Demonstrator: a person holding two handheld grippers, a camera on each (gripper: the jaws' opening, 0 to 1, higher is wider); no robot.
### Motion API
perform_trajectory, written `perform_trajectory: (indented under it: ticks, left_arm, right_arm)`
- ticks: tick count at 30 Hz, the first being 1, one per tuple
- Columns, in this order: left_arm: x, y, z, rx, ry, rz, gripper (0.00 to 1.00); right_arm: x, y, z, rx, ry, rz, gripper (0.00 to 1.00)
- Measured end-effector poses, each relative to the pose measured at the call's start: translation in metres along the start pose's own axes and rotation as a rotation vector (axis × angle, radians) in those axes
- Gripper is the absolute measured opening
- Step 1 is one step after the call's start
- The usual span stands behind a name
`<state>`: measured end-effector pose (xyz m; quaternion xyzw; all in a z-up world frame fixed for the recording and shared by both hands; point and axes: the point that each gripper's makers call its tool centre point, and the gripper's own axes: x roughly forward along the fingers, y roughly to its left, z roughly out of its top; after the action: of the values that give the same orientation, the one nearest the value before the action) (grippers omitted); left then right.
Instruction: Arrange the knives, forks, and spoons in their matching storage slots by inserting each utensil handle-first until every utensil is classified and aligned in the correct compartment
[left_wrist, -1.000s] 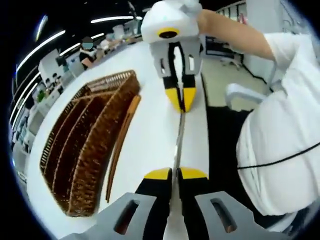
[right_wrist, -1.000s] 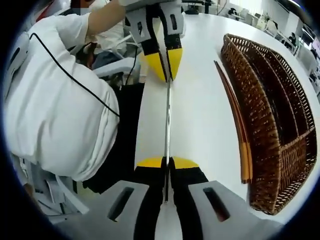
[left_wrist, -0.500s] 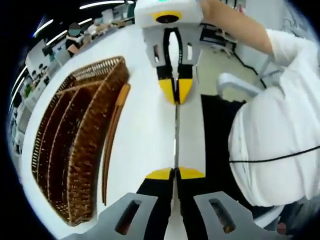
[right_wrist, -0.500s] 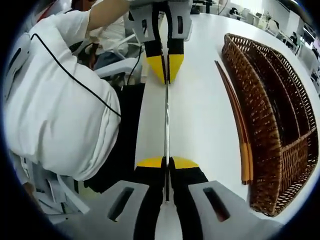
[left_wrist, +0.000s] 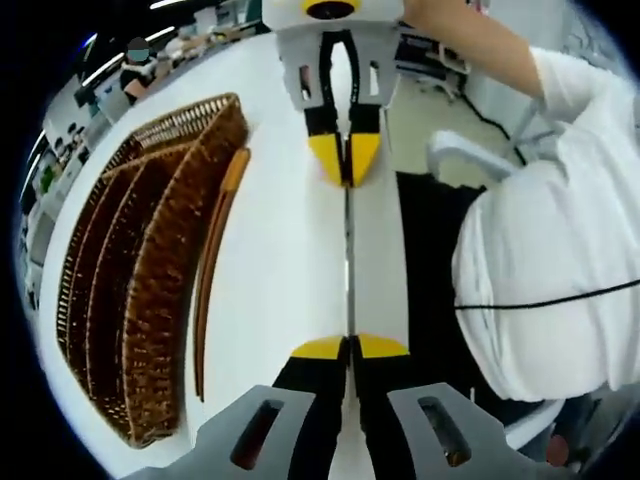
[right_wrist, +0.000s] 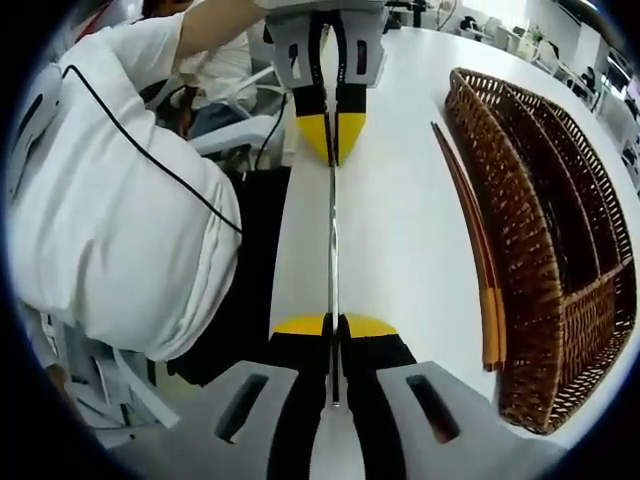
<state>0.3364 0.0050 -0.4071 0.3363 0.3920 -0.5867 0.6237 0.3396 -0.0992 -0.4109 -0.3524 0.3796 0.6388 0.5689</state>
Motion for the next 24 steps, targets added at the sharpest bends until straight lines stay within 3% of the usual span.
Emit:
perform_trajectory:
  ticks: [14,24]
  left_arm:
    - [0.0006,-0.0019,-0.0002,0.002,-0.001,-0.01,0.01]
    - [-0.0004,-0.002,-0.0011,0.015,0.011,-0.008,0.0]
  right_arm:
    - [-0.0002,0.0005,0.0002,0.027,-0.019,0.003,0.05]
    - [-0.006,-0.0007,-0.0093,0.009,0.002,0.0,0.06]
